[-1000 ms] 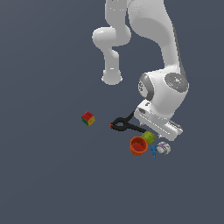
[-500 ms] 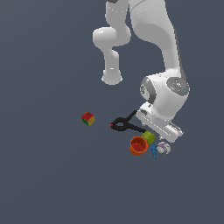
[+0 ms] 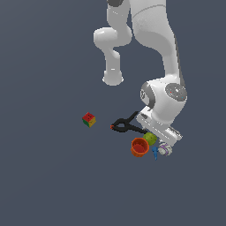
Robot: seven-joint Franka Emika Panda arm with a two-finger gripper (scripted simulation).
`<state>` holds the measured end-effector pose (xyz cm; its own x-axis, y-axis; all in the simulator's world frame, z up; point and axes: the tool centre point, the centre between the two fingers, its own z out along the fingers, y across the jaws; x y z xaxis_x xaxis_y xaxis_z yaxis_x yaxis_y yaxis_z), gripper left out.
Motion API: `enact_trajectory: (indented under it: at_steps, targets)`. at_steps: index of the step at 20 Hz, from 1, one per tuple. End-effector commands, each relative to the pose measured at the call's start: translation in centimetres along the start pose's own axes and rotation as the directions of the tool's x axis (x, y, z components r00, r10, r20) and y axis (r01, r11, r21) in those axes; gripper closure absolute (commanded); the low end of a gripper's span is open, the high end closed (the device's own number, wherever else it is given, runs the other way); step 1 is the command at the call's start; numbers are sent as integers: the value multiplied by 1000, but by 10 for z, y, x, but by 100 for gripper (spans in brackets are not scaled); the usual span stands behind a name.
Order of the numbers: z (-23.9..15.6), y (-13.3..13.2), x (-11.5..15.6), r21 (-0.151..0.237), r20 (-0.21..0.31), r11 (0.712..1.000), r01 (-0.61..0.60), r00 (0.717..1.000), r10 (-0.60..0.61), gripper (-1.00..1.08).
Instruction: Pick up a designated object from a clutter of objects.
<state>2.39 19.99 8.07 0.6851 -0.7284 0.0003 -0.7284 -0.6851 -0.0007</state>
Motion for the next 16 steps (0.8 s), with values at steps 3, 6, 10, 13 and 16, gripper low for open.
enact_trajectory:
  at_steps: [3, 6, 10, 13, 16]
  targets:
    - [22, 1, -1, -1, 0, 1000, -1, 1000, 1, -92]
    - [28, 0, 0, -1, 0, 1000, -2, 1000, 2, -92]
    - [29, 0, 0, -1, 0, 1000, -2, 1000, 2, 108]
    - [29, 0, 0, -1, 0, 1000, -2, 1000, 2, 108]
    - [29, 0, 0, -1, 0, 1000, -2, 1000, 2, 108]
